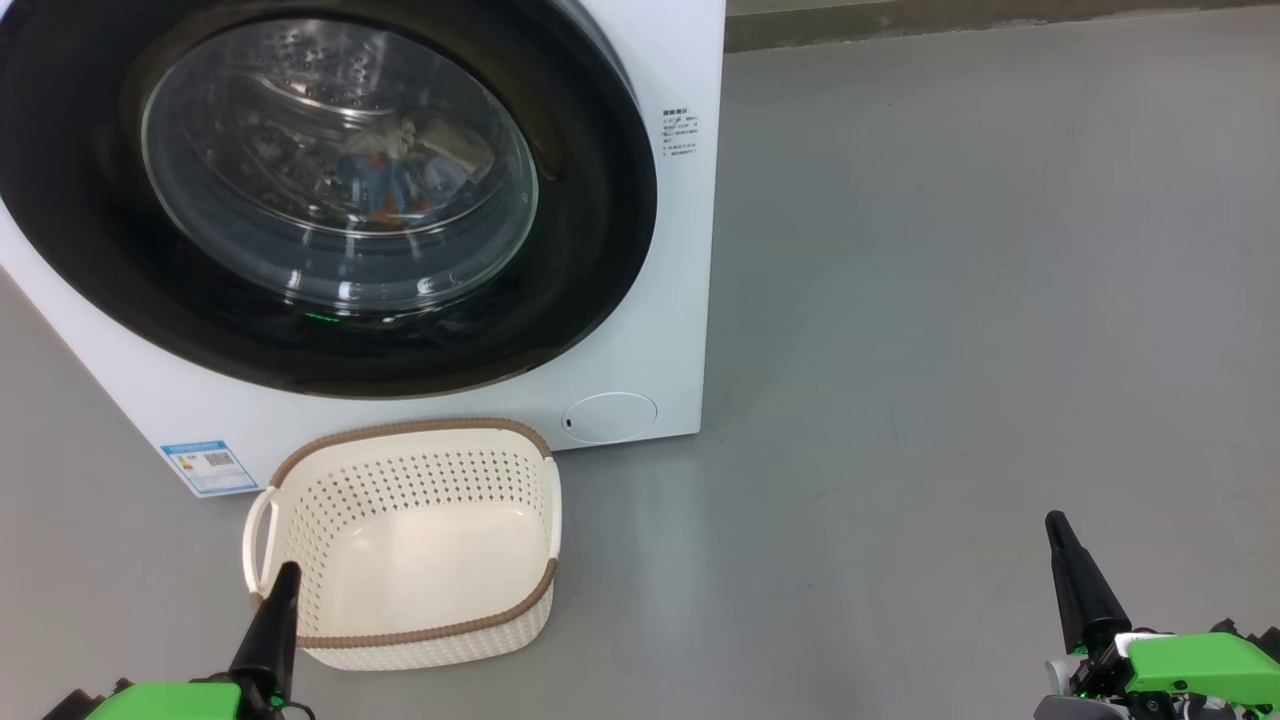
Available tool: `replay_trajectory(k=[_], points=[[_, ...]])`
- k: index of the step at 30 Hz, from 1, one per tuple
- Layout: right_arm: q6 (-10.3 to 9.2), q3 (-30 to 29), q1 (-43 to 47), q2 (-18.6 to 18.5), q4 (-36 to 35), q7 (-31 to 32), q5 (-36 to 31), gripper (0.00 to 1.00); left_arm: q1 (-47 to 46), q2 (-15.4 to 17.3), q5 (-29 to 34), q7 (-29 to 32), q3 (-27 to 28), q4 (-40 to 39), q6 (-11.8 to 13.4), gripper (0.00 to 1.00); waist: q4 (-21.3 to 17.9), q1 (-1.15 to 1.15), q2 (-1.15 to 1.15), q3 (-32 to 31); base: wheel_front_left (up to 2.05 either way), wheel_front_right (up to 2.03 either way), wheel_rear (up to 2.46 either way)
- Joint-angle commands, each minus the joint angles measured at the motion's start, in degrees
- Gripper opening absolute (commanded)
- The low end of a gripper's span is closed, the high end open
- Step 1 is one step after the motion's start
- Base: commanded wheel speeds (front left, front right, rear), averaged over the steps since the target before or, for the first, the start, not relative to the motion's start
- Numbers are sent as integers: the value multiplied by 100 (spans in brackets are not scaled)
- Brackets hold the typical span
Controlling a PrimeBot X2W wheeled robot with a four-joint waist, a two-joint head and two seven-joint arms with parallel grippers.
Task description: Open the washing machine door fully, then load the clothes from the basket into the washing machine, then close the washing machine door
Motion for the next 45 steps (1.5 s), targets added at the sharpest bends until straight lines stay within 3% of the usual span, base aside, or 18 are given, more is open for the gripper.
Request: replay_trajectory(k=[1,45], points=[[9,129,-204,-19,-175,45,22,0,-239,111,-43,34,163,-113,-42,0,0,0,0,0,0,0,0],[9,130,-203,-19,-175,44,23,0,-239,111,-44,34,162,-113,-42,0,0,0,0,0,0,0,0]])
